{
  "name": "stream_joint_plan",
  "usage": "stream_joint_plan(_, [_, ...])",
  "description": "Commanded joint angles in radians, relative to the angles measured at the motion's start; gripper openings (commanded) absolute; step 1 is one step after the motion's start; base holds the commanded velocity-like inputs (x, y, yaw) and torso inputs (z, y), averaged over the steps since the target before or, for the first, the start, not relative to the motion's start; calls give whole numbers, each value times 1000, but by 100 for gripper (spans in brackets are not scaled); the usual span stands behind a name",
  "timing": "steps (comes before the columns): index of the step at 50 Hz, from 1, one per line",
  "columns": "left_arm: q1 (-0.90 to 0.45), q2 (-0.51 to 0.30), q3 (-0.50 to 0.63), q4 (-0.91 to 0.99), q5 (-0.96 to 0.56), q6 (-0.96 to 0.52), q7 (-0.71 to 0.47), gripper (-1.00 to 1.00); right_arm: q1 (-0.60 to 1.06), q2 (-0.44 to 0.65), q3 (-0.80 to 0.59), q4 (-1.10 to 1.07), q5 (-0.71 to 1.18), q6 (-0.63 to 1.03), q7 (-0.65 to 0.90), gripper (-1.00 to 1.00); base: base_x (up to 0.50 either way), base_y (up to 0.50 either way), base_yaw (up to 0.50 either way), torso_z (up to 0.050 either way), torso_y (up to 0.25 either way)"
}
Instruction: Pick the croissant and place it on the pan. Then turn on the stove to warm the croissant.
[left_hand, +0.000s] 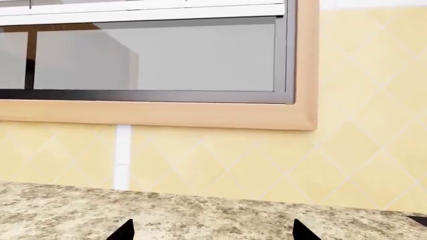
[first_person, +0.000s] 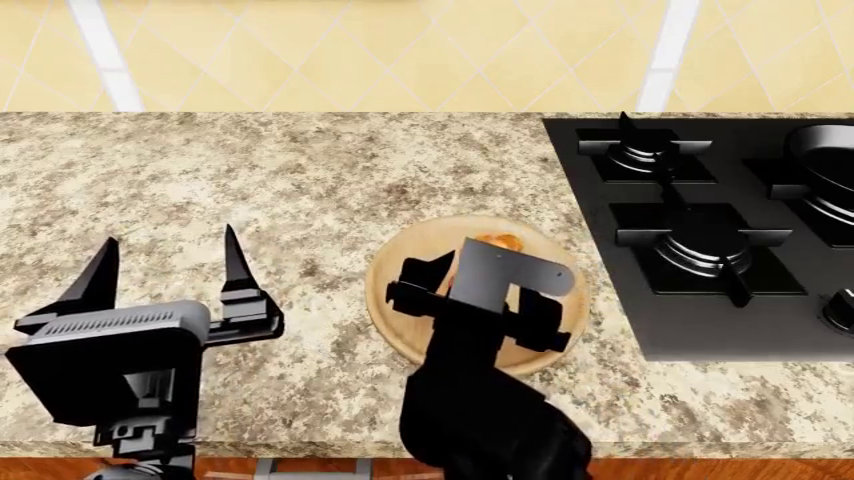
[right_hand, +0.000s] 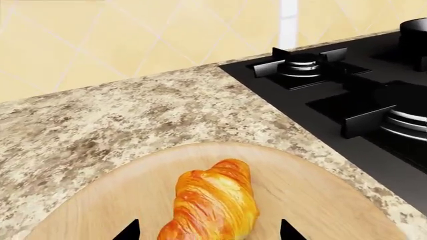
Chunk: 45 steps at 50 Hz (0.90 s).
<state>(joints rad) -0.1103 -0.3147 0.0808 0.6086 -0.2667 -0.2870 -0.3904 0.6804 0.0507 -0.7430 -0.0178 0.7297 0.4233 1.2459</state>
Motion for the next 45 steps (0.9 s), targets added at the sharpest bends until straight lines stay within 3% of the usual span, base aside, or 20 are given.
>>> stream_joint_plan(1, [-1,-2,3,-13,-1,6,-3,100,4,-6,8,25,60,27,22,100,0,0,0,0,0])
stream_joint_plan(17, [-2,-6,7,-18,-1,10,-9,100,29,-2,-26,38,98,57,22,100,0,0,0,0,0])
stream_joint_plan(18, [-2,-6,8,-19,-1,11,-9,100,31,-2,-30,40,103,56,8,-100,0,0,0,0,0])
stream_joint_plan(37, [0,-11,13,-24,3,19,-18,100,38,11,-59,27,105,26,4,-100,0,0,0,0,0])
stream_joint_plan(38, [2,-11,14,-20,2,18,-18,100,63,48,-86,-4,19,-34,-27,-100,0,0,0,0,0])
stream_joint_plan(45, [0,-12,15,-22,-1,17,-19,100,60,81,-107,-58,11,-103,-131,-100,0,0,0,0,0])
